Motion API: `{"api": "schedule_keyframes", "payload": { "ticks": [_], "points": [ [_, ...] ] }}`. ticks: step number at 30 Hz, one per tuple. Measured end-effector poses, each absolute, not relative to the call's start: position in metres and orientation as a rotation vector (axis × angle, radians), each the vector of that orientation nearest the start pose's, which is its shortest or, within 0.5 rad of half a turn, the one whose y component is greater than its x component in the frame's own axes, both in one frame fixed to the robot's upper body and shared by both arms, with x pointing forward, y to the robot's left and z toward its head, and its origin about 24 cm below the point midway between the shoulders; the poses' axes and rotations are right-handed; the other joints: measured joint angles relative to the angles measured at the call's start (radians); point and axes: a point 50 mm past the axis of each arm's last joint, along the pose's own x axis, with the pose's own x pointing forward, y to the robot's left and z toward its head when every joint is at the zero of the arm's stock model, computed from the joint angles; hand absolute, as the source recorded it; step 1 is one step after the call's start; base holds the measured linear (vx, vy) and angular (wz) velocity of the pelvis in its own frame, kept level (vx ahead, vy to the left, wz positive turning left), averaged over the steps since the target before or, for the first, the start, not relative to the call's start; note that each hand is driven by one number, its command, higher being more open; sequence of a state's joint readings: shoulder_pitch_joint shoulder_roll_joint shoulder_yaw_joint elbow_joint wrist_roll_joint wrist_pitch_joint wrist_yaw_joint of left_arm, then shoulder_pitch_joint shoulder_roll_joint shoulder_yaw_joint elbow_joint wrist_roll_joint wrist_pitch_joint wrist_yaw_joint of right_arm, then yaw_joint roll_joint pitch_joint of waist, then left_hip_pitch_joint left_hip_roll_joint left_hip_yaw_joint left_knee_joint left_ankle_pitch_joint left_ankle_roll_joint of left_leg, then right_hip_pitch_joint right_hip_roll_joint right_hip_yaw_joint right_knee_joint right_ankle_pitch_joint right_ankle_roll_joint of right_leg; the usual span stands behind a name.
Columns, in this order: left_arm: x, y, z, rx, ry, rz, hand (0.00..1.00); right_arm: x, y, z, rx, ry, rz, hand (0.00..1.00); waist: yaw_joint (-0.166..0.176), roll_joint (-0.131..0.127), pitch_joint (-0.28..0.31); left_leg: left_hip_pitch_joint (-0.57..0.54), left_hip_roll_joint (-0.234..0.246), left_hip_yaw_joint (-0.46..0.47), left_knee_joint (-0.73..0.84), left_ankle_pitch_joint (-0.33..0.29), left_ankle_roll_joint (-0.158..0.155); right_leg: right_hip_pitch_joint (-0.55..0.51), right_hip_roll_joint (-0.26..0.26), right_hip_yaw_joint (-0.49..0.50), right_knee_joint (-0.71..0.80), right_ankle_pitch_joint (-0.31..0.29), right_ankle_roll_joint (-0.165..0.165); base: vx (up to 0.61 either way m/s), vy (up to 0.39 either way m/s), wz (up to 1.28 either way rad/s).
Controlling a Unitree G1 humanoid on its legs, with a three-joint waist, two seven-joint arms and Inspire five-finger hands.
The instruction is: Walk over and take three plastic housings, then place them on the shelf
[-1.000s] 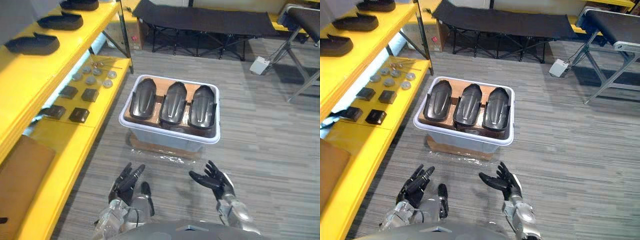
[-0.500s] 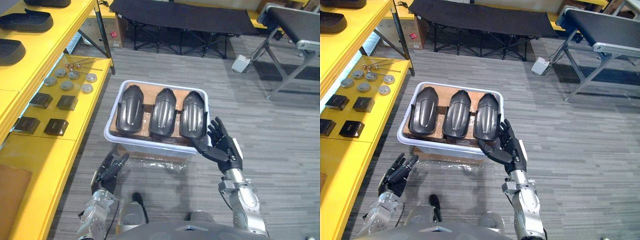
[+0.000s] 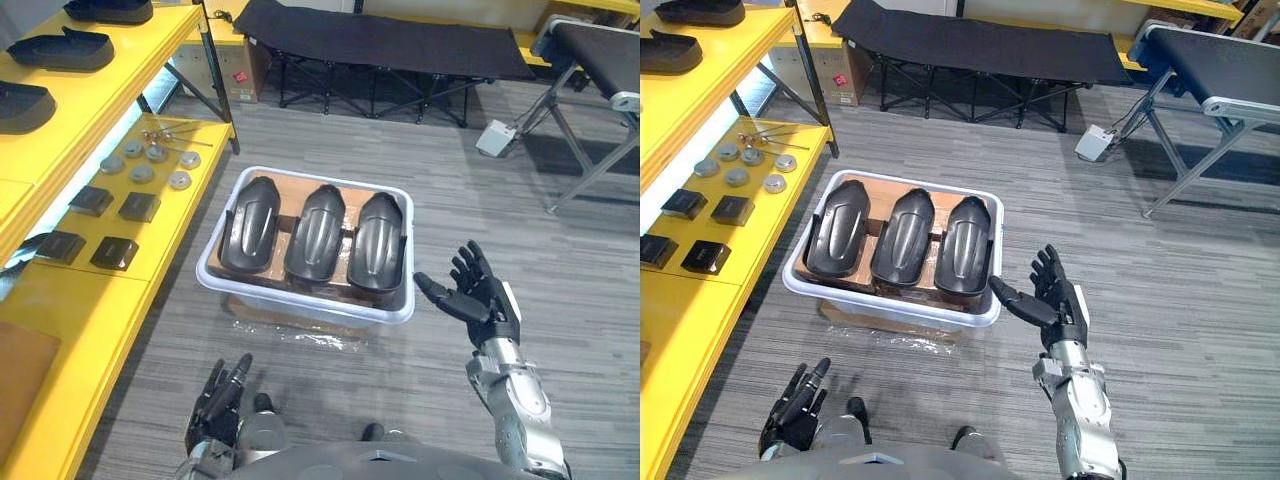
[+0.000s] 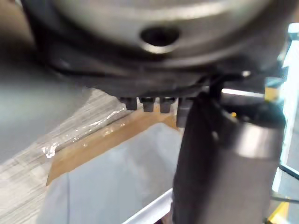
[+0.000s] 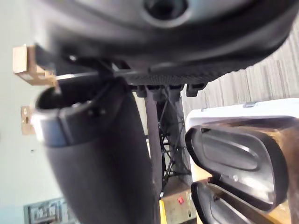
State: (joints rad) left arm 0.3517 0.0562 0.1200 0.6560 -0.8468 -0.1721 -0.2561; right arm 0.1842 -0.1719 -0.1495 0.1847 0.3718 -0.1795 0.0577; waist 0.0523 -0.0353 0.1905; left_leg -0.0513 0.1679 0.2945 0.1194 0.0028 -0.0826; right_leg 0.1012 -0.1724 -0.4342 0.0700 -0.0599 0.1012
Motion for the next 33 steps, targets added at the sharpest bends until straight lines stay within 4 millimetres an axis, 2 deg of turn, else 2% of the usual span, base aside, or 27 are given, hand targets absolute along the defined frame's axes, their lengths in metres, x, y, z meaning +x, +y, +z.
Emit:
{"api": "schedule_keyframes", "payload": {
  "ticks": [3, 6, 8, 10, 11, 15, 16, 21, 24, 33],
  "points": [
    [0.099, 0.212, -0.116, -0.729, 0.512, 0.373, 1.0, 0.21, -0.241, -0.021, 0.174, 0.167, -0.315, 1.0, 0.011, -0.01, 0.028, -0.053, -0.004, -0.012, 0.021, -0.014, 0.016, -0.028, -0.007, -0.021, 0.002, 0.003, 0.004, -0.1, 0.055, 0.2],
    [0.131, 0.22, -0.099, -0.7, 0.41, 0.3, 1.0, 0.233, -0.254, -0.02, 0.16, 0.178, -0.439, 1.0, 0.032, -0.035, 0.091, -0.148, -0.003, -0.043, 0.066, -0.008, 0.033, -0.089, -0.015, -0.061, 0.034, 0.006, 0.005, -0.09, 0.059, 0.41],
    [0.156, 0.225, -0.086, -0.681, 0.342, 0.256, 1.0, 0.26, -0.269, 0.001, 0.154, 0.115, -0.533, 1.0, 0.06, -0.041, 0.16, -0.217, -0.004, -0.066, 0.103, 0.001, 0.047, -0.131, -0.018, -0.077, 0.044, 0.025, 0.002, -0.07, 0.078, 0.26],
    [0.167, 0.227, -0.08, -0.682, 0.31, 0.242, 1.0, 0.278, -0.278, 0.022, 0.15, 0.045, -0.566, 1.0, 0.068, -0.038, 0.205, -0.256, -0.007, -0.075, 0.134, 0.003, 0.058, -0.157, -0.021, -0.081, 0.061, 0.029, 0.001, -0.05, 0.087, 0.18],
    [0.173, 0.228, -0.076, -0.682, 0.291, 0.233, 1.0, 0.29, -0.286, 0.041, 0.148, -0.011, -0.58, 1.0, 0.079, -0.036, 0.243, -0.288, -0.007, -0.076, 0.169, -0.002, 0.068, -0.181, -0.031, -0.08, 0.087, 0.029, 0.002, -0.05, 0.1, 0.13],
    [0.174, 0.231, -0.075, -0.702, 0.275, 0.247, 1.0, 0.309, -0.298, 0.067, 0.132, -0.083, -0.591, 1.0, 0.098, -0.036, 0.259, -0.376, 0.004, -0.082, 0.252, -0.036, 0.085, -0.24, -0.037, -0.081, 0.125, 0.028, 0.002, -0.02, 0.103, 0.04],
    [0.174, 0.231, -0.075, -0.699, 0.272, 0.248, 1.0, 0.313, -0.301, 0.071, 0.132, -0.088, -0.6, 1.0, 0.11, -0.037, 0.26, -0.399, 0.011, -0.082, 0.28, -0.049, 0.088, -0.254, -0.035, -0.081, 0.129, 0.028, 0.002, -0.03, 0.066, -0.1],
    [0.173, 0.233, -0.076, -0.69, 0.259, 0.25, 1.0, 0.324, -0.312, 0.086, 0.072, -0.087, -0.601, 1.0, 0.113, -0.037, 0.282, -0.459, 0.022, -0.104, 0.356, -0.095, 0.096, -0.287, -0.038, -0.082, 0.165, 0.02, -0.001, -0.05, 0.067, -0.02],
    [0.174, 0.235, -0.076, -0.681, 0.258, 0.255, 1.0, 0.328, -0.318, 0.09, 0.059, -0.068, -0.613, 1.0, 0.116, -0.041, 0.3, -0.473, 0.025, -0.108, 0.372, -0.101, 0.095, -0.296, -0.039, -0.082, 0.176, 0.02, -0.002, -0.05, 0.04, 0.01],
    [0.18, 0.236, -0.074, -0.675, 0.249, 0.246, 1.0, 0.338, -0.329, 0.094, 0.088, 0.032, -0.632, 1.0, 0.139, -0.043, 0.301, -0.517, 0.032, -0.121, 0.387, -0.094, 0.102, -0.336, -0.038, -0.089, 0.198, 0.015, -0.009, -0.03, -0.004, 0.0]
  ]
}}
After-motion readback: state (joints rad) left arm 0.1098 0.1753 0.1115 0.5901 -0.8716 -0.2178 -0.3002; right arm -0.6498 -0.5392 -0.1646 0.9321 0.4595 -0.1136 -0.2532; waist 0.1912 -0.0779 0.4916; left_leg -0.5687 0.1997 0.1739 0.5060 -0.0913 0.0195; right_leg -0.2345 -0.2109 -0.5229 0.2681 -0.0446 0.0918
